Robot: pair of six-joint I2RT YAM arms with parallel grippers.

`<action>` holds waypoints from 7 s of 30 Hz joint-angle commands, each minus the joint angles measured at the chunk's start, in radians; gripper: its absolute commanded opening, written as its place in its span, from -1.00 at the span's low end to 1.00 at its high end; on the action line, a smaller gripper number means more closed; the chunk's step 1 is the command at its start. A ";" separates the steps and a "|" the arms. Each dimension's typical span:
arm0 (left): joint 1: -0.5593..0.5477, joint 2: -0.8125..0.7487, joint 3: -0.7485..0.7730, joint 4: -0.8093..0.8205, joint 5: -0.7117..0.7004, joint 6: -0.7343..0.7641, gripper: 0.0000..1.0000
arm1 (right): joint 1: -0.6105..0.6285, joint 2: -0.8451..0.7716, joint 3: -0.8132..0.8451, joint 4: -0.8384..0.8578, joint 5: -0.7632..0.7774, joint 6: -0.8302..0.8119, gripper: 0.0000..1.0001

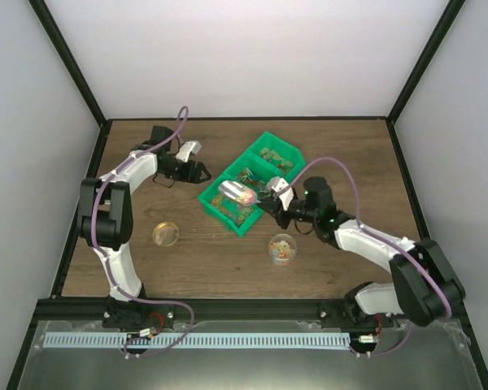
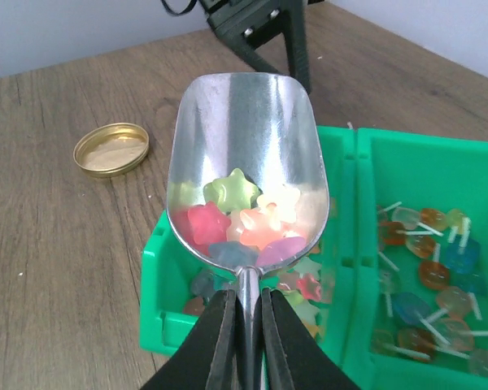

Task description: Pack the candies

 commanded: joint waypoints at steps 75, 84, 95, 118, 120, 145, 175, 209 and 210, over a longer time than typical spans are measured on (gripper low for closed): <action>-0.009 -0.034 -0.090 0.150 0.041 -0.027 0.48 | -0.638 -0.437 0.283 -1.649 -0.026 -1.392 -0.99; -0.007 -0.047 -0.109 0.163 0.036 -0.036 0.48 | -0.514 -0.361 0.324 -1.636 0.024 -1.307 -0.99; -0.004 -0.057 -0.127 0.168 0.030 -0.029 0.48 | -0.449 -0.291 0.371 -1.631 0.084 -1.263 -0.99; -0.004 -0.032 -0.131 0.216 0.049 -0.058 0.48 | -0.323 -0.212 0.455 -1.649 0.211 -1.139 -0.99; -0.004 -0.034 -0.133 0.219 0.050 -0.059 0.48 | -0.322 -0.211 0.460 -1.651 0.218 -1.142 -0.99; 0.109 -0.088 -0.003 0.025 0.009 0.011 0.54 | -0.510 -0.098 0.277 -0.942 0.020 -0.550 -0.99; 0.320 -0.150 -0.162 -0.354 -0.301 0.582 0.75 | -0.641 0.150 0.066 -0.672 0.026 -0.620 -0.34; 0.169 -0.270 -0.495 -0.108 -0.467 0.599 -0.15 | -0.560 -0.227 0.355 -0.913 -0.329 -0.738 0.98; 0.165 -0.272 -0.498 -0.099 -0.473 0.589 -0.21 | -0.543 -0.229 0.356 -0.912 -0.331 -0.740 0.94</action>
